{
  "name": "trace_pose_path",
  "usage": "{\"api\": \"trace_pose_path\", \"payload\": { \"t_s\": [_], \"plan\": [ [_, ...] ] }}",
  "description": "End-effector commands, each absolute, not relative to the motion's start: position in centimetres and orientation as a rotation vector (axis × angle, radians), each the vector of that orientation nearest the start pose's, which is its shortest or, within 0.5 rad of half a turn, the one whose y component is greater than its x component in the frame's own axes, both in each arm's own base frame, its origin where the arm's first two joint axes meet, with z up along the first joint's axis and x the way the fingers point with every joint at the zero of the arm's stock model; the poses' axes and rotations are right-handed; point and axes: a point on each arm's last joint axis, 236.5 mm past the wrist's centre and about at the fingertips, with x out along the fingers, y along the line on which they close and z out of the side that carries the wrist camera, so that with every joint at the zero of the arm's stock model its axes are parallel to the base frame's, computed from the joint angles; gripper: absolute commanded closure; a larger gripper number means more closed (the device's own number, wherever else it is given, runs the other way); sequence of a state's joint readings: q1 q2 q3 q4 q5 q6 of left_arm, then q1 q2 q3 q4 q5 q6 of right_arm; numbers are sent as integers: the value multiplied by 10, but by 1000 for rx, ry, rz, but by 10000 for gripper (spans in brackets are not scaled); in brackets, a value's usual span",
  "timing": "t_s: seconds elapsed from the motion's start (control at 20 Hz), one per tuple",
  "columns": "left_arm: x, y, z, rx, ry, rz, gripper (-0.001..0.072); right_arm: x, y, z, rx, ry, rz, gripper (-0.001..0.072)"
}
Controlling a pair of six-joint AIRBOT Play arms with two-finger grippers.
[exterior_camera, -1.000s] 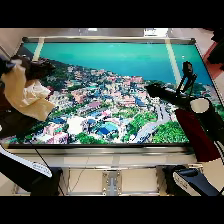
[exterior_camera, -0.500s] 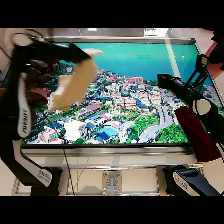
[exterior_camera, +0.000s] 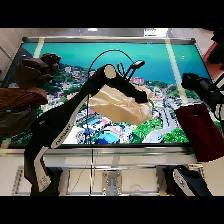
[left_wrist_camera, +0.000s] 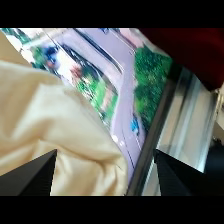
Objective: Fold the shirts.
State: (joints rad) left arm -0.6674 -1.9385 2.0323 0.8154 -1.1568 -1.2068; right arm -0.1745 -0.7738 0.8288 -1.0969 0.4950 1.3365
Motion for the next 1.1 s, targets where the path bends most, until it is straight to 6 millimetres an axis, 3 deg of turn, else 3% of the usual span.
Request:
{"api": "trace_pose_path", "payload": {
  "t_s": [0.0,0.1,0.25,0.35,0.5,0.6,0.8,1.05],
  "plan": [
    [434,-466,126,-14,751,-1093,0,364,-8,102,263,731,73,298],
    [482,-414,144,-38,712,-923,1,351,5,66,272,887,131,298],
    [531,-316,123,-37,816,-650,1,357,31,30,377,1001,242,297],
    [538,-259,88,-59,953,-518,1,362,42,6,425,1054,293,290],
    [514,-202,30,-88,1200,-428,3,357,46,-36,464,1179,315,228],
    [503,-184,13,-91,1277,-405,3,354,47,-58,451,1230,341,226],
    [509,-180,13,-57,1248,-420,3,362,46,-88,455,1243,348,225],
    [519,-181,17,-65,1205,-414,3,390,40,-90,471,1140,312,206]
  ]
}}
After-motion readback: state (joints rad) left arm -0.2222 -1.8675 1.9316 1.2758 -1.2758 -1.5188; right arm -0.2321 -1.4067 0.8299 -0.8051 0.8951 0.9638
